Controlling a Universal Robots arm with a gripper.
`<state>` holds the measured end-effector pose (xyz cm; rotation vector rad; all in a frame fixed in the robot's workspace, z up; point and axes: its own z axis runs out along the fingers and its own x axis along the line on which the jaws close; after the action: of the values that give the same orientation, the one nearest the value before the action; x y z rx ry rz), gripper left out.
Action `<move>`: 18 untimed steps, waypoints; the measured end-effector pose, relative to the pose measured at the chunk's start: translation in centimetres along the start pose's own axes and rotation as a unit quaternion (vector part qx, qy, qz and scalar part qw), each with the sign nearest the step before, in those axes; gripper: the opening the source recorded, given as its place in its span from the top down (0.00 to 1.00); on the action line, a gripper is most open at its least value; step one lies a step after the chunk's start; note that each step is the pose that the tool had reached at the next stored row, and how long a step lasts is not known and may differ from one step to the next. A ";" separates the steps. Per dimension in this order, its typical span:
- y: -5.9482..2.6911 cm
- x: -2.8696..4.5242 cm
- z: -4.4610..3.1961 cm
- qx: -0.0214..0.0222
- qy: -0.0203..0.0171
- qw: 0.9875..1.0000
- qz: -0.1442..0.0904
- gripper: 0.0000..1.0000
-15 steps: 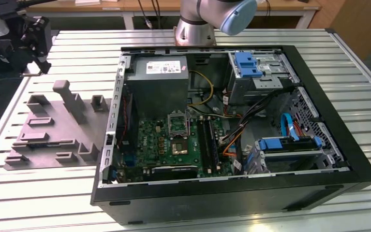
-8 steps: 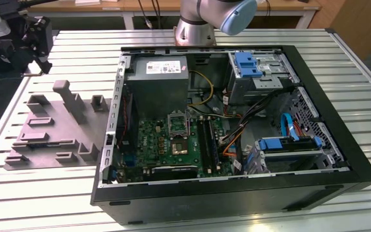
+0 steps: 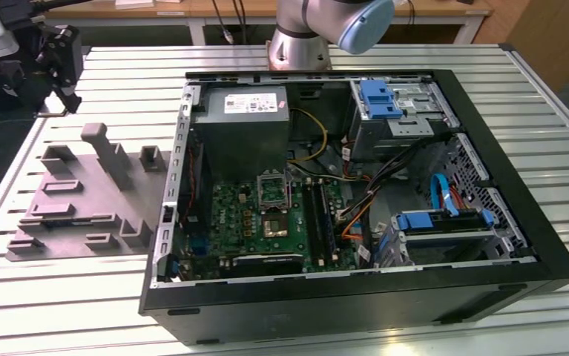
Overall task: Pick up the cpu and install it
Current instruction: 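Pick up the cpu and move it towards the insertion slot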
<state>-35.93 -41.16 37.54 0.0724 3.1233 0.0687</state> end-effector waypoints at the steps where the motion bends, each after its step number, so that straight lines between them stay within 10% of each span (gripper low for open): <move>1: 0.00 0.00 0.00 0.000 0.000 1.000 0.000 0.53; 18: 0.01 -0.27 0.11 0.000 0.000 1.000 0.000 0.53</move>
<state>-35.65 -41.16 37.44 0.0724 3.1232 0.0687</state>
